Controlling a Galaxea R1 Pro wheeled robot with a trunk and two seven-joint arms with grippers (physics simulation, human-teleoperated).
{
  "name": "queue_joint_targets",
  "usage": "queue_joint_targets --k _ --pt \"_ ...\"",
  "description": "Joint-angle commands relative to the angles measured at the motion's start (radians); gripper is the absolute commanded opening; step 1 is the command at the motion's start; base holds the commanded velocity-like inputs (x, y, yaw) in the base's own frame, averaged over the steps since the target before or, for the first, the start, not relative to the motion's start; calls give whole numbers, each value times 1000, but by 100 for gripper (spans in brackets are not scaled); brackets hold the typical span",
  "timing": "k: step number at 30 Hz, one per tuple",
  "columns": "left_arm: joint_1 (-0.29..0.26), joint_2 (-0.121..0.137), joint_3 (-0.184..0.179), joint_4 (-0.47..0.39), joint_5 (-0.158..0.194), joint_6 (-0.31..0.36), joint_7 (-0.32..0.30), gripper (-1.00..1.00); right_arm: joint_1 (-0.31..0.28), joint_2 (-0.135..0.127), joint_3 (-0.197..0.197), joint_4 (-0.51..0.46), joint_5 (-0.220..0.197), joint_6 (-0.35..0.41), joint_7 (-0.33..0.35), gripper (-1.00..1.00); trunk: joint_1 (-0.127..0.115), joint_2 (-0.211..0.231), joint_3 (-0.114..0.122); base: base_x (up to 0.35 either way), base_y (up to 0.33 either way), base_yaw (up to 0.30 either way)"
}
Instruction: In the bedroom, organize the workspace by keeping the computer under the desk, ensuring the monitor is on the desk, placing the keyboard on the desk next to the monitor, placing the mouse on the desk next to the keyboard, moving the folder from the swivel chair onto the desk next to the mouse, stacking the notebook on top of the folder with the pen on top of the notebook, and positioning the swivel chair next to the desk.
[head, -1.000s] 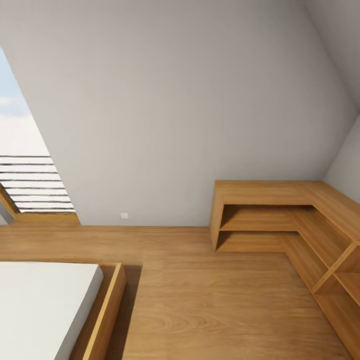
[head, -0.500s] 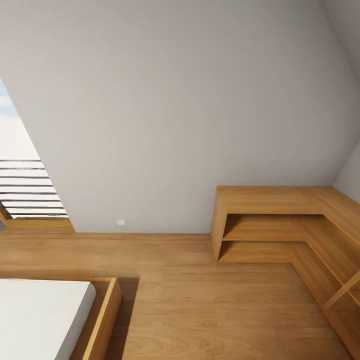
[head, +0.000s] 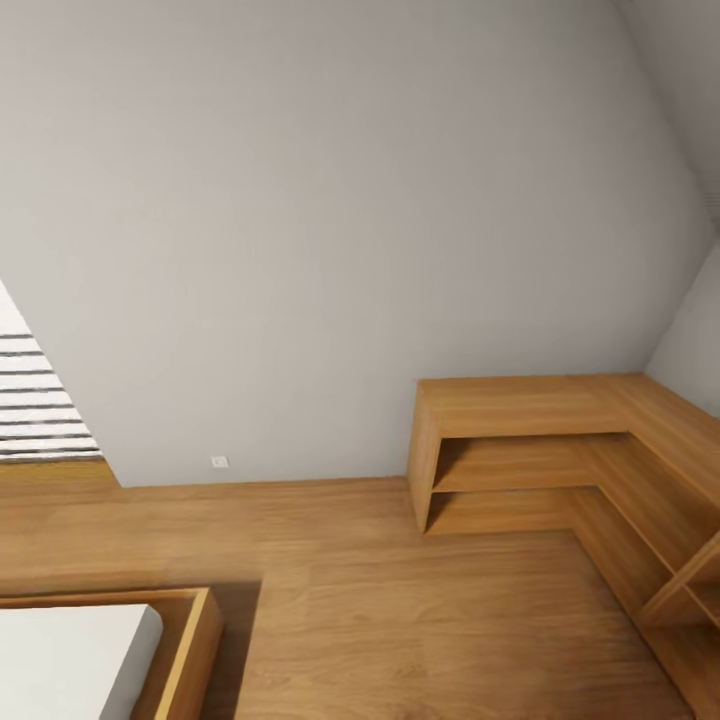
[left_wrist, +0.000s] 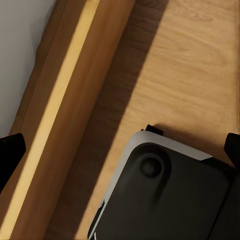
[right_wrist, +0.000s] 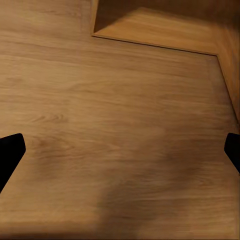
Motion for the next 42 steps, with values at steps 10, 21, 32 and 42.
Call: queue_joint_targets --k 10,21,32,42 --pt "-1 1 -9 -3 5 -3 8 100 -1 0 8 2 -2 -2 6 100 1 -2 3 14 0 -237" --pt "-1 1 -9 -3 5 -3 8 100 -1 0 7 2 -2 -2 46 100 1 -2 10 1 0 -244" --pt "-1 1 -9 -3 6 -3 8 100 -1 0 7 3 -2 -2 51 100 1 -2 16 9 2 -246" --pt "-1 1 -9 -3 5 -3 8 100 -1 0 7 2 -2 0 51 100 1 -2 20 220 84 -259"
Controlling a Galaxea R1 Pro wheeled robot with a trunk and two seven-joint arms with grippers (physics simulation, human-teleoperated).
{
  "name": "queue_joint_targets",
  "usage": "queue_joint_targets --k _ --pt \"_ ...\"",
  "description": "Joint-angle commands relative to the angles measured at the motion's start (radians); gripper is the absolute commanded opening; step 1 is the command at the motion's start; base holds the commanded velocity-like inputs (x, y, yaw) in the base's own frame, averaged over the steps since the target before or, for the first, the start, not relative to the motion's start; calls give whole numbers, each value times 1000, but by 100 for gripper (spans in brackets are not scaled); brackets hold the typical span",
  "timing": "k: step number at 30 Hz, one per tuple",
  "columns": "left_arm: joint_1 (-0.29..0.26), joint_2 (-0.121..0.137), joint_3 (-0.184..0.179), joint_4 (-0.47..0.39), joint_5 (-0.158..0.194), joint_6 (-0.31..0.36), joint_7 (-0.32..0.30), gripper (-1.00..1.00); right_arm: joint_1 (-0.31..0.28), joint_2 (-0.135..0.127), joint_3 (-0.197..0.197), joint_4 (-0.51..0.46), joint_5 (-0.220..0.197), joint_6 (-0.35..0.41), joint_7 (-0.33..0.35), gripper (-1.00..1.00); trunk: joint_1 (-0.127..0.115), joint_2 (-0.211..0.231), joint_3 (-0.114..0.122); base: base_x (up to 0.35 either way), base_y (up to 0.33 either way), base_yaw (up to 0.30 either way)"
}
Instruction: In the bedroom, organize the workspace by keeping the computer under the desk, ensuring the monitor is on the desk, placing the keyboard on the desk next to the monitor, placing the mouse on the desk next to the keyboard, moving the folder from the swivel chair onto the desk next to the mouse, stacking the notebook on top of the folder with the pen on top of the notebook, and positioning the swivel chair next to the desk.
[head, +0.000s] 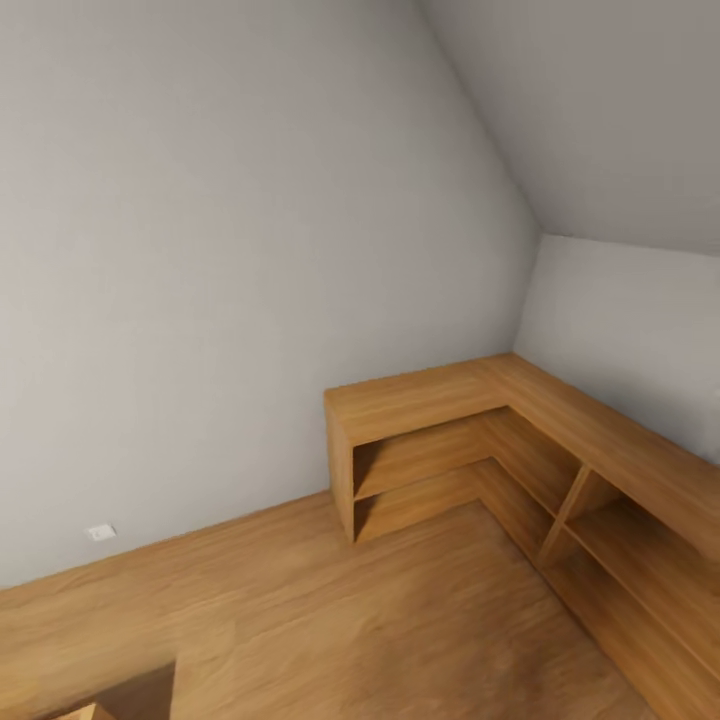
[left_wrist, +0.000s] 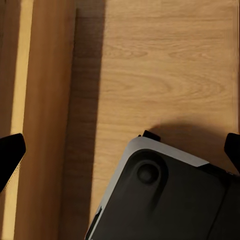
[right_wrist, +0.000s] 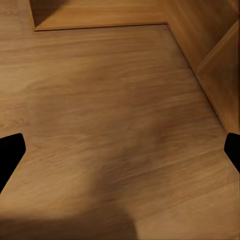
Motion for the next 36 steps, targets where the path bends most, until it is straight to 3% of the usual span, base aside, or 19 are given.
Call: queue_joint_targets --k 1,20,36 --pt "-1 1 -9 -3 5 -3 7 100 -1 1 9 2 -2 -2 -5 100 1 -2 -2 295 98 -264" --pt "-1 1 -9 -3 5 -3 8 100 -1 0 9 2 -2 19 -5 100 1 -2 1 297 39 -268" --pt "-1 1 -9 -3 5 -3 8 100 -1 -2 9 2 -2 19 -4 100 1 -2 1 36 0 -285"
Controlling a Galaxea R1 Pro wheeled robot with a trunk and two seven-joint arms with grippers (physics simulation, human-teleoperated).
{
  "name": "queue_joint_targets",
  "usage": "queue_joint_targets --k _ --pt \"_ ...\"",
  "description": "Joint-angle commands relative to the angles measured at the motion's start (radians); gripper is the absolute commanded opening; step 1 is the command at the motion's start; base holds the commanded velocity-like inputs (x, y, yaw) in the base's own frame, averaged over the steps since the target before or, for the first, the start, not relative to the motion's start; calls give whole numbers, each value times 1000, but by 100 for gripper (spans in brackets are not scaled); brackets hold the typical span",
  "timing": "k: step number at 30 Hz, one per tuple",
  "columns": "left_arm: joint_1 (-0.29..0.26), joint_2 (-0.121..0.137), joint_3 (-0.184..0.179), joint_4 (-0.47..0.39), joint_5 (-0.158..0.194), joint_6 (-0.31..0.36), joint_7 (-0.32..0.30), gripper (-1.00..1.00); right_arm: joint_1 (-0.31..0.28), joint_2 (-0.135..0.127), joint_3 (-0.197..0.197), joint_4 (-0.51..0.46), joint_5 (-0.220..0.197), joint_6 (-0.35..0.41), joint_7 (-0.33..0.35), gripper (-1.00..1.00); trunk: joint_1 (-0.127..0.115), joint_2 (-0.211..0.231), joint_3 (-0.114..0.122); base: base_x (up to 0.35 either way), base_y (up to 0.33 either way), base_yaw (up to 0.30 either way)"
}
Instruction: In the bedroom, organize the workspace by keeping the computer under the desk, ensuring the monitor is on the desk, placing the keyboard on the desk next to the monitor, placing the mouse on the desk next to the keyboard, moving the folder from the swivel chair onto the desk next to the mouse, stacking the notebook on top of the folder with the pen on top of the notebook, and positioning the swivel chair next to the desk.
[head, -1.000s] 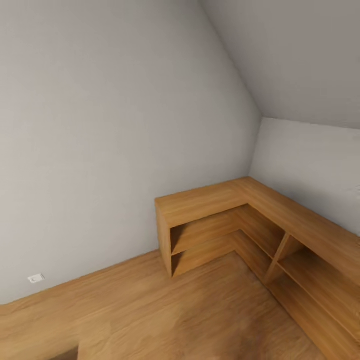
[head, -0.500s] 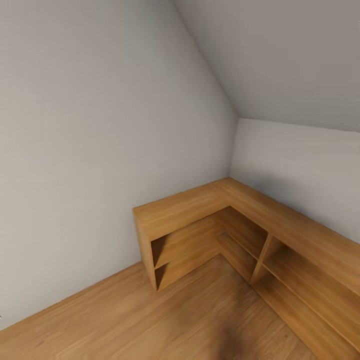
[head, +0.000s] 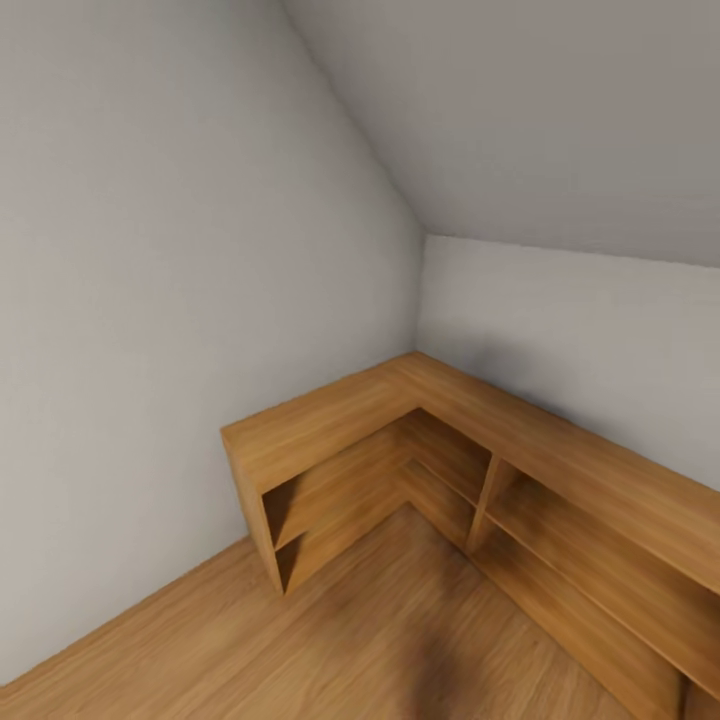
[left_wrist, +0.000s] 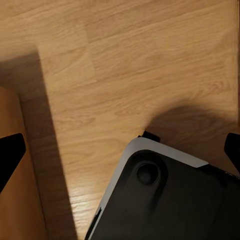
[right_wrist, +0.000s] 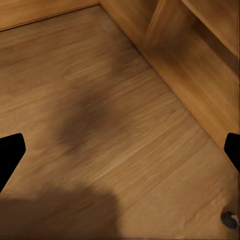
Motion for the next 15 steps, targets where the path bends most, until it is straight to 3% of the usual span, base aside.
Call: queue_joint_targets --k 1,15 --pt "-1 1 -9 -3 5 -3 8 100 -1 0 9 2 -2 -2 -5 100 1 -2 -2 1 0 -290" --pt "-1 1 -9 -3 5 -3 8 100 -1 0 9 2 -2 -2 -5 100 1 -2 -2 0 0 -291"
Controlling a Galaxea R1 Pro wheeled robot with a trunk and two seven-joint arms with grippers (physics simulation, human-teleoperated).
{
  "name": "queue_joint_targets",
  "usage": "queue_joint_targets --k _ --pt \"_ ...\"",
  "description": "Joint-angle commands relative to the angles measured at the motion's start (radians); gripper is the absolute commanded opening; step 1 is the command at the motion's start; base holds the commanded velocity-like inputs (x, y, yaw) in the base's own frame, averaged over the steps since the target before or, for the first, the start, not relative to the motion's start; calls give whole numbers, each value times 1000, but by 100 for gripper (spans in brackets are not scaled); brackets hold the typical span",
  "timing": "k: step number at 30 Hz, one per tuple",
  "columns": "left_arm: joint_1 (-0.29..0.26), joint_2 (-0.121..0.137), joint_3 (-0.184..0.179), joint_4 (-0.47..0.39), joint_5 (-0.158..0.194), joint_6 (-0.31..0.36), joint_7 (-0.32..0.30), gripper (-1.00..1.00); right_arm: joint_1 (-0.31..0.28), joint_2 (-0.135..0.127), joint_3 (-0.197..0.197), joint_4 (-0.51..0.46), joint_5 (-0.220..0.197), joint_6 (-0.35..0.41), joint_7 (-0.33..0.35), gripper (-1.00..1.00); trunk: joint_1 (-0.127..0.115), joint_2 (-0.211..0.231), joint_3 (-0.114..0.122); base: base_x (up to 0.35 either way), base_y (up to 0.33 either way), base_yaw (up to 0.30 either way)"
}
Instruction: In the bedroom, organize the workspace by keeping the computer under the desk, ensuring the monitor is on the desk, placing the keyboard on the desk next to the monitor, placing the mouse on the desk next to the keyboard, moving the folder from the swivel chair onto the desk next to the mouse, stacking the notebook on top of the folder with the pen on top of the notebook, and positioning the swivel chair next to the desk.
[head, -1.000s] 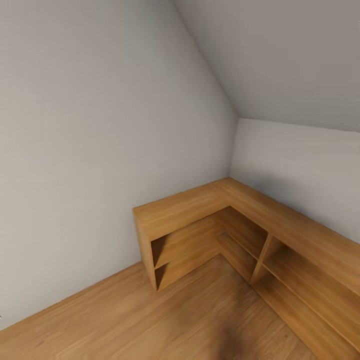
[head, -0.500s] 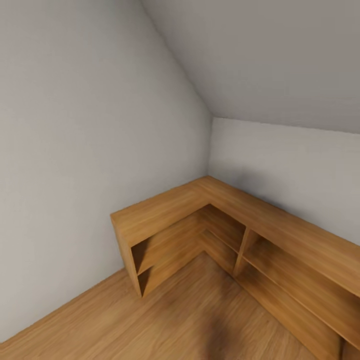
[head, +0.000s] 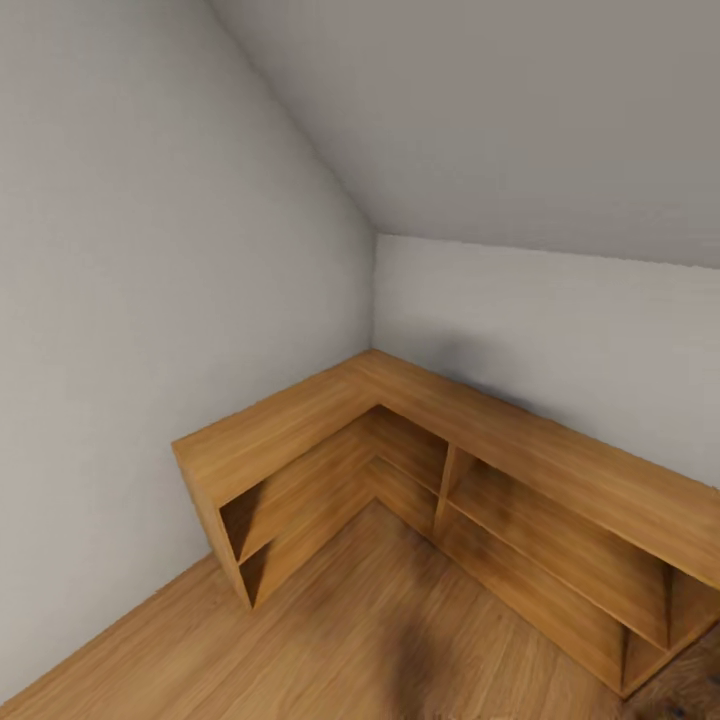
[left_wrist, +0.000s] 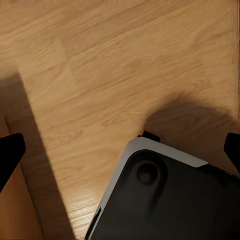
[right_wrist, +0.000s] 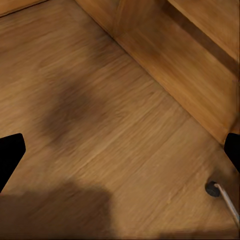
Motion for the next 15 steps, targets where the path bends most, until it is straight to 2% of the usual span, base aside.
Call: queue_joint_targets --k 1,10,15 --pt "-1 1 -9 -3 5 -3 8 100 -1 1 9 2 -2 -2 -5 100 1 -2 -2 0 0 -291" --pt "-1 1 -9 -3 5 -3 8 100 -1 0 9 2 -2 -2 -5 100 1 -2 -2 9 27 -292" --pt "-1 1 -9 -3 5 -3 8 100 -1 1 9 2 -2 -2 -5 100 1 -2 -2 146 184 -292"
